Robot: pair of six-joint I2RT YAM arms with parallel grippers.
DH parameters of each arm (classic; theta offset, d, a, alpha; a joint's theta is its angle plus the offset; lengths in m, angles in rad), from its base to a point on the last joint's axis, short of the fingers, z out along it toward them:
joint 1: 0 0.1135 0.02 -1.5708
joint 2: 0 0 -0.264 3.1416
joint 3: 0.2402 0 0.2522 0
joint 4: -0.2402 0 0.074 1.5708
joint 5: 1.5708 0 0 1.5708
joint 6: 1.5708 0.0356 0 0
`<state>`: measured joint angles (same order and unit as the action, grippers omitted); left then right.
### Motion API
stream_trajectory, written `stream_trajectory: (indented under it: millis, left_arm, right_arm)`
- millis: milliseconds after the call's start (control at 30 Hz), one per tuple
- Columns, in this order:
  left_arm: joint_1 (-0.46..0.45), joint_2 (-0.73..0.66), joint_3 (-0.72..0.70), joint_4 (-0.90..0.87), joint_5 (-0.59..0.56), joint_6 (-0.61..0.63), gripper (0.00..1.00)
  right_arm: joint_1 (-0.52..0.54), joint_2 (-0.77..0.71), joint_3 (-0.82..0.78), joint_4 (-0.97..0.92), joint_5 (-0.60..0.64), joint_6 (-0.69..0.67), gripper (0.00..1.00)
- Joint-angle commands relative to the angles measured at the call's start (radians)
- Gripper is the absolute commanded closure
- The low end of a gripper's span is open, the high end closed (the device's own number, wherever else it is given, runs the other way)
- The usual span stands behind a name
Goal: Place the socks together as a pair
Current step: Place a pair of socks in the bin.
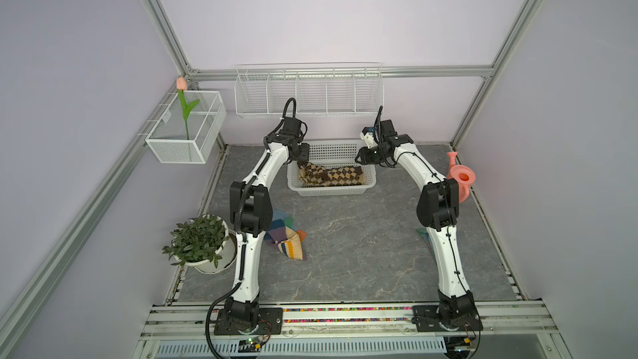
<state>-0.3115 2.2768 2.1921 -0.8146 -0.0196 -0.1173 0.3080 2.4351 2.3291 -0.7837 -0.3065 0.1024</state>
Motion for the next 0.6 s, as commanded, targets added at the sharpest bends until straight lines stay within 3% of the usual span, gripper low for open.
stream_trajectory:
  millis: [0, 167, 300, 433, 567]
  left_arm:
    - [-0.03, -0.126, 0.033, -0.035, 0.042, 0.004, 0.27]
    - [-0.098, -0.331, -0.11, 0.006, 0.02, -0.019, 0.28]
    - [-0.121, -0.584, -0.428, 0.096, -0.046, -0.101, 0.3]
    - [-0.122, -0.836, -0.784, 0.142, -0.151, -0.19, 0.33]
    - [-0.127, -1.014, -1.084, 0.174, -0.146, -0.275, 0.34]
  right_arm:
    - [0.007, -0.081, 0.041, -0.045, 0.056, -0.032, 0.56]
    - [0.069, -0.286, -0.109, -0.048, 0.087, -0.072, 0.54]
    - [0.159, -0.533, -0.445, 0.083, 0.076, -0.06, 0.52]
    - [0.241, -0.789, -0.852, 0.301, 0.008, 0.04, 0.5]
    - [0.351, -0.921, -1.139, 0.485, -0.071, 0.137, 0.49]
